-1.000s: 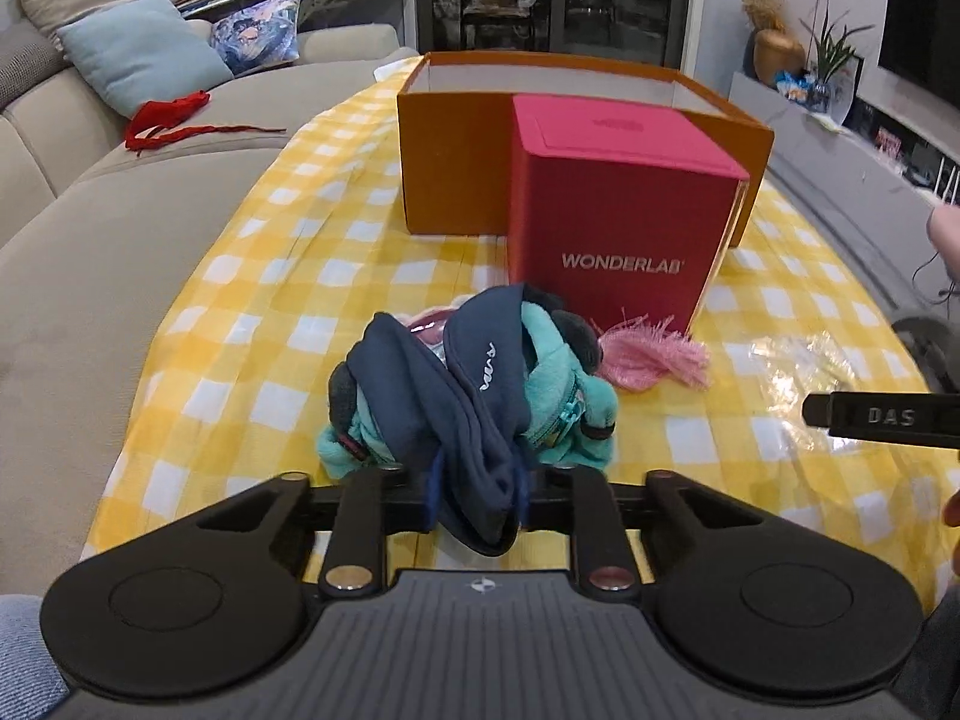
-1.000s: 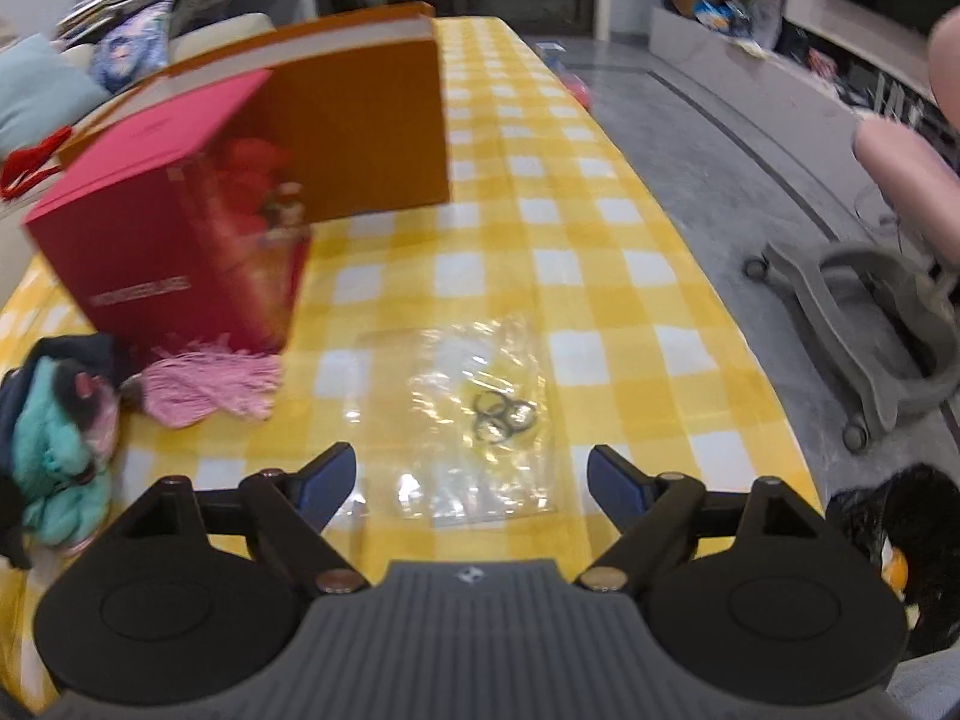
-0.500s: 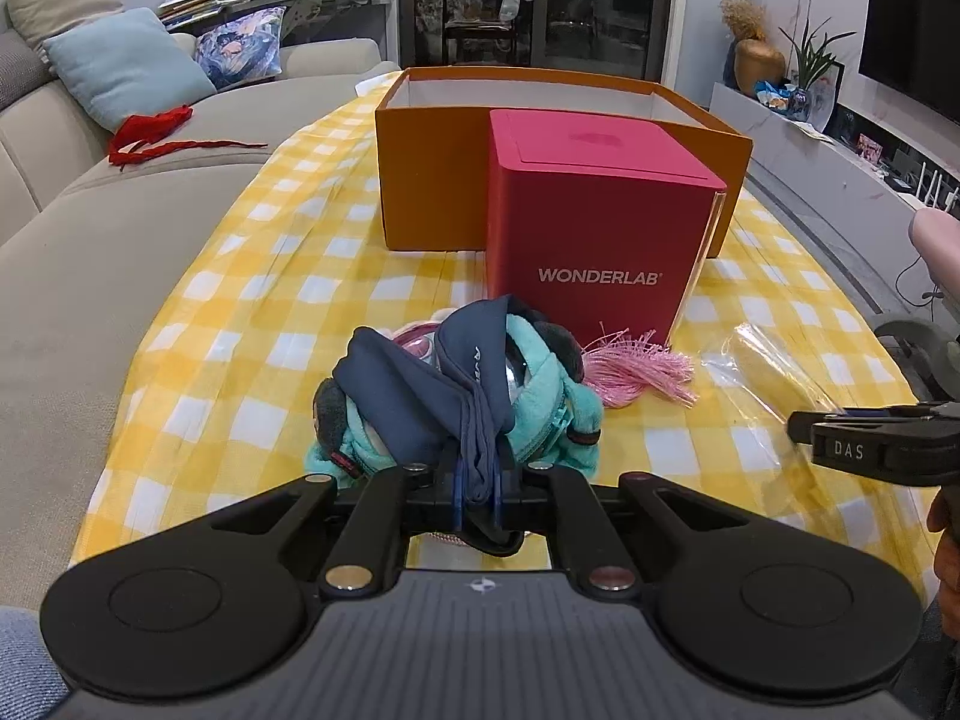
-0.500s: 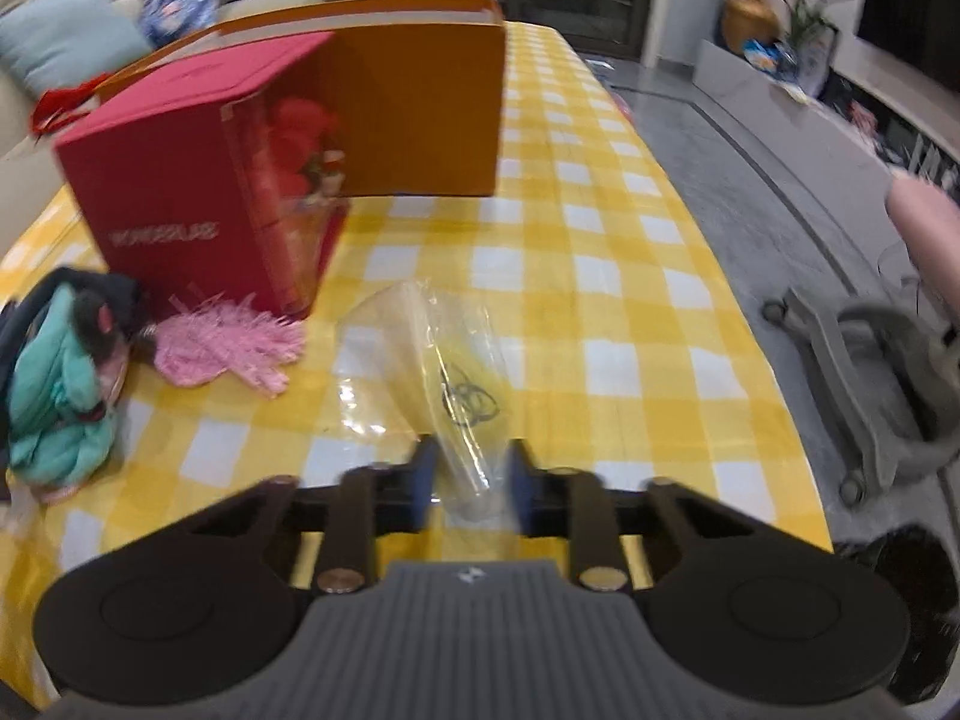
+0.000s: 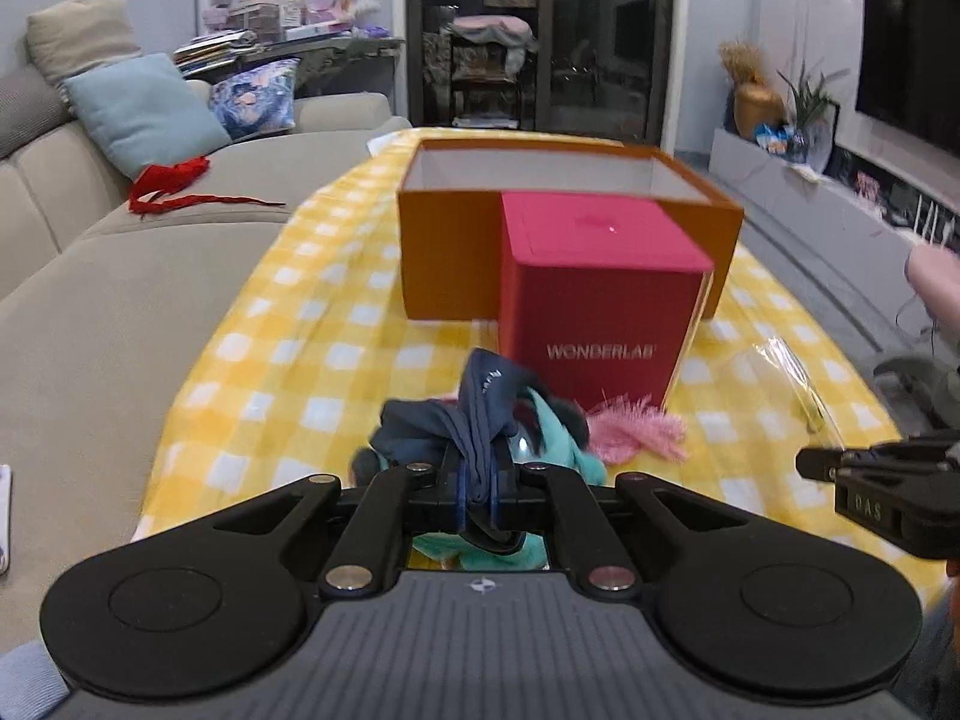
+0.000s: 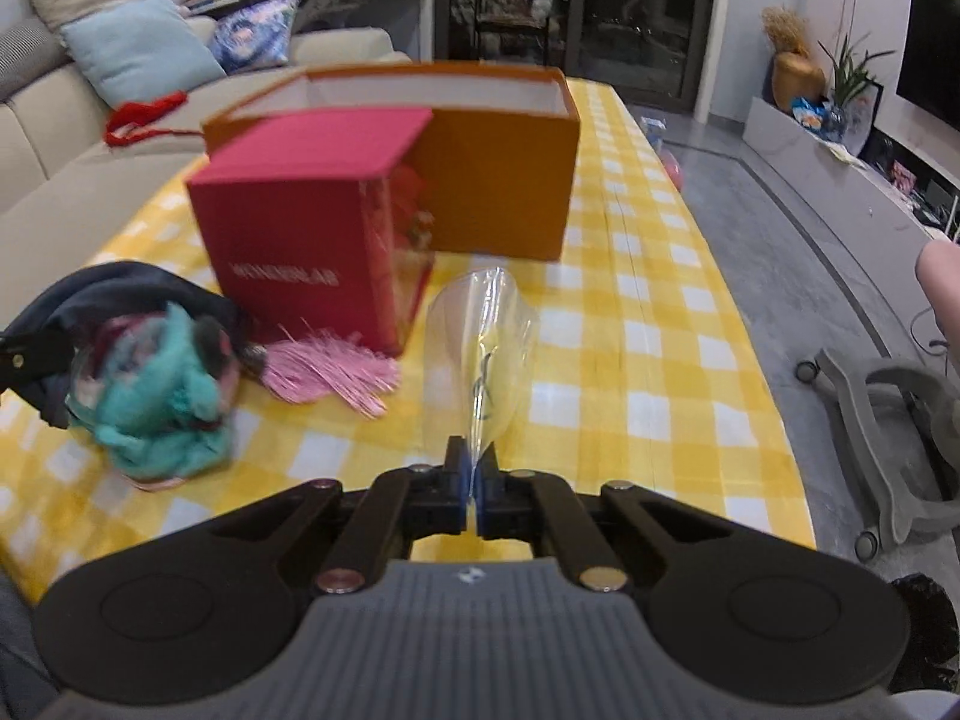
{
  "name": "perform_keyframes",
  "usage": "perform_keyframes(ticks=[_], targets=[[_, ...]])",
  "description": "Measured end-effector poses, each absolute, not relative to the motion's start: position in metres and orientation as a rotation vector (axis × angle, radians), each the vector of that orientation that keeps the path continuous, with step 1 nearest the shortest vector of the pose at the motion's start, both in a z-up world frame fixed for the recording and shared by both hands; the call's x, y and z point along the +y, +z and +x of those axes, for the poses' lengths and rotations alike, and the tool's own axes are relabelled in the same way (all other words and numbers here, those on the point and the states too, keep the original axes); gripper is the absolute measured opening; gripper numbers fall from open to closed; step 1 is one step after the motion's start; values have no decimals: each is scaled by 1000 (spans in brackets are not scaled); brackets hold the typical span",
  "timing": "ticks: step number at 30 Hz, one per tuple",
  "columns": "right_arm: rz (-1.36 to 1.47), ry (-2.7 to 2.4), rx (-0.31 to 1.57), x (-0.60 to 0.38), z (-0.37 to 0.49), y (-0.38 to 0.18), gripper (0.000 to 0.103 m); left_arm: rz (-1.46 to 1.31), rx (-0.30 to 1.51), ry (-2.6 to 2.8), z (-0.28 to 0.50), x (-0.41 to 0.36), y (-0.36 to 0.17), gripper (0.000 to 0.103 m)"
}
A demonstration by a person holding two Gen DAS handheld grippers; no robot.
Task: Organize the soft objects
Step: 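Grasp the clear plastic bag with the right tool while the left tool holds the plush, then carry the plush and plastic bag up over the orange box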
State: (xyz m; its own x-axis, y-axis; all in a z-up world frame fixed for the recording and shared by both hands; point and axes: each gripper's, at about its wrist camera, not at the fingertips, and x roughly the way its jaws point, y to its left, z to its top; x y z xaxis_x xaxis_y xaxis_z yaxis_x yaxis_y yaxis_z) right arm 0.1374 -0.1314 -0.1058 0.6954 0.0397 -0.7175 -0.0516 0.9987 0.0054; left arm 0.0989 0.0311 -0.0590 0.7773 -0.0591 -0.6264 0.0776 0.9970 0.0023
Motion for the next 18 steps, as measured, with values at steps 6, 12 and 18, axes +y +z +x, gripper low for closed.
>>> perform_keyframes(ticks=[6,12,18], targets=[[15,87,743,-131,121,-78,0,-55,643,-81,96,46,-31,6],[146,121,778,-143,108,-53,0,-92,587,-150,94,50,8,6],[193,136,751,-150,93,-19,0,-110,561,-187,84,45,48,6]])
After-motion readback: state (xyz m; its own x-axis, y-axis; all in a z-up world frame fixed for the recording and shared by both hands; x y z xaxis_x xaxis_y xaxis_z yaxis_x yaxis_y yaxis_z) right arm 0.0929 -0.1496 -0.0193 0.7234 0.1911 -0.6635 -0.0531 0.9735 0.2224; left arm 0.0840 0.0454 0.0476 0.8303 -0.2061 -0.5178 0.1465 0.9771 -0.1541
